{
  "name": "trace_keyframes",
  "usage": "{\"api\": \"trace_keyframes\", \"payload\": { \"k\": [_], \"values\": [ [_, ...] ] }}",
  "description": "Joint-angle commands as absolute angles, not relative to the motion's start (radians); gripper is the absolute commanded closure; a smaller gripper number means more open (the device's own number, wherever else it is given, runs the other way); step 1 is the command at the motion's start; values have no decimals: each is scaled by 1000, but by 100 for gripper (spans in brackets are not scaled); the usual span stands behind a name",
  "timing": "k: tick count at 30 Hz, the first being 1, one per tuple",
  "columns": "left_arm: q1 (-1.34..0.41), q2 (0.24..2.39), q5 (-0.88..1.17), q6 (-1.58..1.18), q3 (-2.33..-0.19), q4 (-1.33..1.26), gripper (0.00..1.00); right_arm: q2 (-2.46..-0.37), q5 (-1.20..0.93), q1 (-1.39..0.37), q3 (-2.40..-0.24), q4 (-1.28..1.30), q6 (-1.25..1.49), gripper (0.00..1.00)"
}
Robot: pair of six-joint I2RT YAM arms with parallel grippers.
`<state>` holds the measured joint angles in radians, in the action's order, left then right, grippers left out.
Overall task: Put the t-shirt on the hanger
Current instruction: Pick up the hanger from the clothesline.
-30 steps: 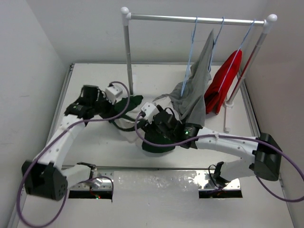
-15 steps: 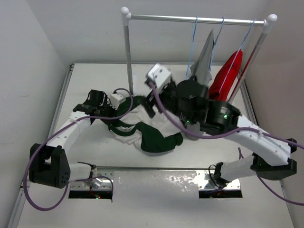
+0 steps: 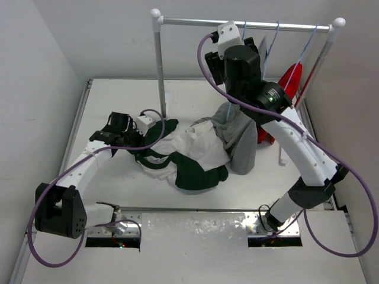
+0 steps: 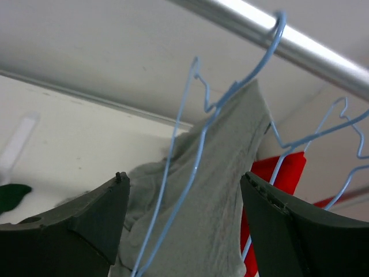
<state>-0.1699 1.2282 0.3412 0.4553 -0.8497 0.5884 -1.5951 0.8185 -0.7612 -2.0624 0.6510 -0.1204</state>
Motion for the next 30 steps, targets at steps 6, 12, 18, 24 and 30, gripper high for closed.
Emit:
{"api": "trace_keyframes", "payload": {
  "k": [6, 12, 18, 24, 30],
  "values": [
    [-169, 1177, 377, 460, -841, 555, 100, -1628, 732, -563, -1889, 512, -31, 29],
    [-169, 1173, 377, 463, -839, 557, 100, -1586, 675, -535, -1763, 425, -17, 59],
    [-169, 1175, 382, 469, -839, 558, 100, -1551, 667, -535, -1744, 416, -34, 93],
    [-169, 1177, 388, 474, -839, 563, 100, -1528, 640, -537, -1762, 400, -45, 100],
    [-169, 1177, 385, 472, -841, 561, 100, -1479, 612, -537, -1767, 356, -44, 100]
  ]
}}
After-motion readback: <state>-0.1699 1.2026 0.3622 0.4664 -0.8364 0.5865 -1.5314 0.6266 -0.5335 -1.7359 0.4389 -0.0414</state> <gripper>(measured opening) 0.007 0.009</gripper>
